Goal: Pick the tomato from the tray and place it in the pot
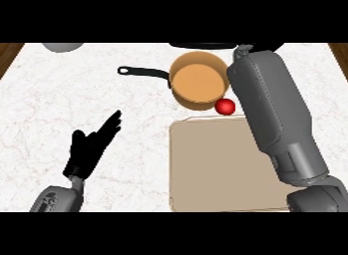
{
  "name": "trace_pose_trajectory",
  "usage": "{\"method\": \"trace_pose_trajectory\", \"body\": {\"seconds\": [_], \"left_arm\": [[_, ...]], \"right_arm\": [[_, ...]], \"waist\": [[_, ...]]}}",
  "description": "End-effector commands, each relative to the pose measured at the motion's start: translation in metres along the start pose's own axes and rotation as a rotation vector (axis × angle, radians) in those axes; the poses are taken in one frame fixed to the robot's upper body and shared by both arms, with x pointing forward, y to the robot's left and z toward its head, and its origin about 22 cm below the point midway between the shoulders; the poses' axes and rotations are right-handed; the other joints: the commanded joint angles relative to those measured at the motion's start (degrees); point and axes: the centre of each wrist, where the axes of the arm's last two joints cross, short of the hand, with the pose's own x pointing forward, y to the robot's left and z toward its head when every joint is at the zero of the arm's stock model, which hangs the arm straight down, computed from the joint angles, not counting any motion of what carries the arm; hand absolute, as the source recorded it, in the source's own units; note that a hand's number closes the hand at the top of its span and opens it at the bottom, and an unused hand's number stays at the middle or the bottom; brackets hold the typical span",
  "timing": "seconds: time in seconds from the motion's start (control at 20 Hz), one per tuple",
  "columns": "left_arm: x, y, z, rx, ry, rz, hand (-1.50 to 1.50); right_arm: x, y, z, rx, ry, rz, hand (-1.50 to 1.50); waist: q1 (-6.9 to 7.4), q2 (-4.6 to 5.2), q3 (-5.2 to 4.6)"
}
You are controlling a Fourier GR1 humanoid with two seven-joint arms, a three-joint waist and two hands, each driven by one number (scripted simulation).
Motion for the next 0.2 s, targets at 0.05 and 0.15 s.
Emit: {"method": "trace_pose_trajectory", "body": {"seconds": [0.05, 0.15], "left_arm": [[-0.015, 0.007, 0.004, 0.036, 0.010, 0.014, 0.00], [-0.005, 0.007, 0.008, 0.009, 0.013, 0.005, 0.00]], "right_arm": [[0.004, -0.006, 0.008, -0.145, 0.114, -0.220, -1.50], [-0.015, -0.003, 0.009, -0.187, 0.105, -0.254, -1.50]], "waist": [[-2.10, -0.84, -0.02], [-1.36, -0.93, 0.05]]}}
